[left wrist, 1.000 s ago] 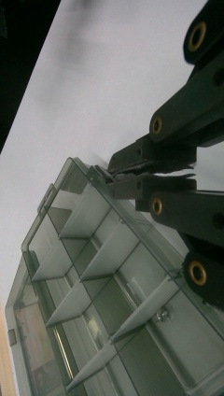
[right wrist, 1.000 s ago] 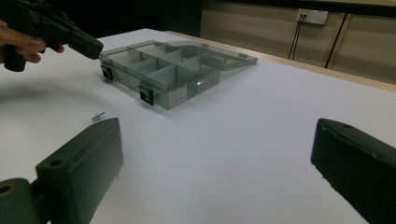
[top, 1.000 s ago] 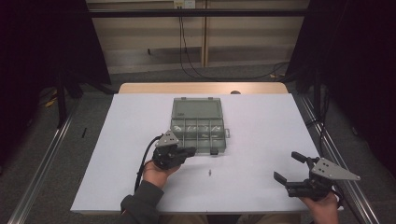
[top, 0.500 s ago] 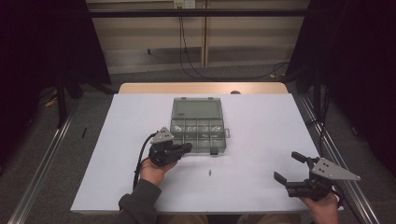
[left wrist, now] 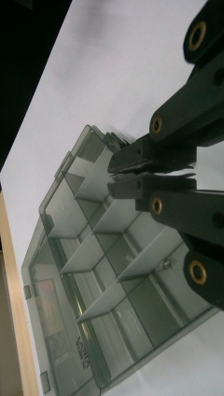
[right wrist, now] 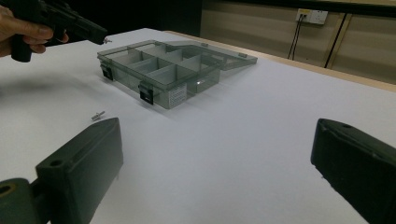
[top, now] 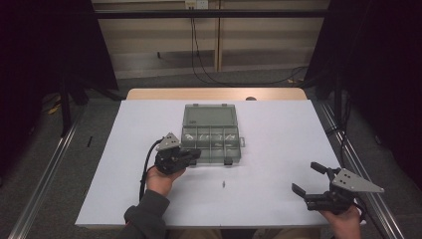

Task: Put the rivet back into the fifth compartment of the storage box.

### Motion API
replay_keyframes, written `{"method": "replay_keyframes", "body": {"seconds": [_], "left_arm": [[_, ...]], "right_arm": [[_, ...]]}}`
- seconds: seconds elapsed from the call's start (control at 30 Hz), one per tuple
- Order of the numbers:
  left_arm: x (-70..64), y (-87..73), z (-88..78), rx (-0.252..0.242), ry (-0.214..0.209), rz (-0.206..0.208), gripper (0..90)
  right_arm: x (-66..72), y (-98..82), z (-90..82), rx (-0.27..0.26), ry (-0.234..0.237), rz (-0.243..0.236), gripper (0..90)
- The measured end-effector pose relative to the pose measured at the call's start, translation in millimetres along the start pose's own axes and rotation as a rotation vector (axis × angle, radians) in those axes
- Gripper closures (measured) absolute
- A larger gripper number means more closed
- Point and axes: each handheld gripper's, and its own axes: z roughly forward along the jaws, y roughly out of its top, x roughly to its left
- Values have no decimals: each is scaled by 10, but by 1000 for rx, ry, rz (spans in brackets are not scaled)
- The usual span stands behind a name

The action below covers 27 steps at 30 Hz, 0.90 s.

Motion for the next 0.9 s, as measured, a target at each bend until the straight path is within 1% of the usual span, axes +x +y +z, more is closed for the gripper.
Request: {"method": "replay_keyframes", "body": {"seconds": [0.33,0.47,0.7,0.9], "left_arm": [[111,4,-66,-21,48,-32,866],[140,-7,-72,-18,76,-29,865],[217,-42,-62,-14,136,-40,864],[250,-59,-46,-11,162,-44,864]], "right_arm": [[0,-1,-4,-2,-1,1,22],[-1,-1,-6,-2,-1,-1,22],[-1,-2,-10,-3,-2,-1,22],[0,-3,-13,-1,-4,-1,23]]}}
